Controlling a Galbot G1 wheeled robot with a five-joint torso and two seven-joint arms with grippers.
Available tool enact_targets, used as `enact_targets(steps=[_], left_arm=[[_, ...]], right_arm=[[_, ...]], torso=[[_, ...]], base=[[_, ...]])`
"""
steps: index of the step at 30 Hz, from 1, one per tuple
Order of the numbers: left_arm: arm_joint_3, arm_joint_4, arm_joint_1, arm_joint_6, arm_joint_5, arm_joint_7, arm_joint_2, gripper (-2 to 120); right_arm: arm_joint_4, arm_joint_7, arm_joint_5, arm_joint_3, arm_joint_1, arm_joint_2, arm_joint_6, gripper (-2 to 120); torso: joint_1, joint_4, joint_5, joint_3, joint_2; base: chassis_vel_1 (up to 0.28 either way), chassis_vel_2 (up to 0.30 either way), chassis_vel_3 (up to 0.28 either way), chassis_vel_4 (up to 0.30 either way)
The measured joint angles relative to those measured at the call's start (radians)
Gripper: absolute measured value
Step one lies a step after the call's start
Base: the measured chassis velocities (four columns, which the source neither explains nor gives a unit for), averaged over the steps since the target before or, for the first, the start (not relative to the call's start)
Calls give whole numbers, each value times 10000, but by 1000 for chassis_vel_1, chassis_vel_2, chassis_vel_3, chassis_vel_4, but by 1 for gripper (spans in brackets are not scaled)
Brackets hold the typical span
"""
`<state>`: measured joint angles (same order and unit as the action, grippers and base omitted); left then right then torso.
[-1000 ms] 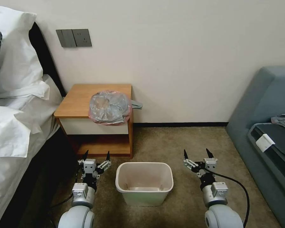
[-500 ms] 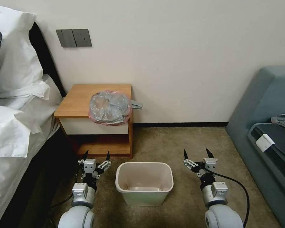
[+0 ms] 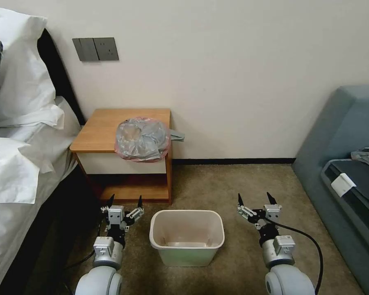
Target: Pick up the garbage bag from the table and place it over the trash can.
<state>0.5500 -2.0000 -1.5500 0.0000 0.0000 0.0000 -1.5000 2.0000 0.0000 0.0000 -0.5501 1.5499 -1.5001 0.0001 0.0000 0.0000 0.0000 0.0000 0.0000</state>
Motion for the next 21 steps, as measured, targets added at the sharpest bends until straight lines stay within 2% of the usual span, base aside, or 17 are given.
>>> enact_targets(steps=[7, 11, 13, 14, 15, 16, 17, 21], left_arm=[[48, -158, -37, 3, -78, -23, -6, 100], [468, -1544, -291, 19, -672, -365, -56, 100], [513, -1687, -318, 21, -737, -403, -59, 100], [725, -2389, -452, 33, -1040, -572, -88, 100], [836, -2751, -521, 40, -1204, -664, -103, 100], [836, -2751, -521, 40, -1204, -664, -103, 100], [1000, -3301, -620, 47, -1431, -801, -122, 100], [1082, -3578, -677, 53, -1567, -872, -137, 100]], right_arm=[[174, 48, -8, -1, 93, -4, -12, 100], [1502, 465, -181, -4, 780, -46, -125, 100], [1682, 523, -207, -6, 870, -52, -141, 100], [2333, 728, -293, -8, 1211, -73, -204, 100], [2733, 861, -346, -11, 1417, -87, -241, 100], [2733, 861, -346, -11, 1417, -87, -241, 100], [3294, 1040, -424, -13, 1709, -107, -290, 100], [3750, 996, -538, 29, 1897, -204, -275, 100]], torso=[[0, 1, 0, 1, -1], [0, 1, 0, 0, 0], [0, 0, 0, 0, 0], [0, 0, 0, 0, 0], [0, 0, 0, -1, 0], [0, 0, 0, -1, 0], [0, 0, 2, -1, 0], [0, 1, -2, -1, 2]], base=[[0, 0, 0, 0], [0, 0, 0, 0], [0, 0, 0, 0], [0, 0, 0, 0], [0, 0, 0, 0], [0, 0, 0, 0], [0, 0, 0, 0], [0, 0, 0, 0]])
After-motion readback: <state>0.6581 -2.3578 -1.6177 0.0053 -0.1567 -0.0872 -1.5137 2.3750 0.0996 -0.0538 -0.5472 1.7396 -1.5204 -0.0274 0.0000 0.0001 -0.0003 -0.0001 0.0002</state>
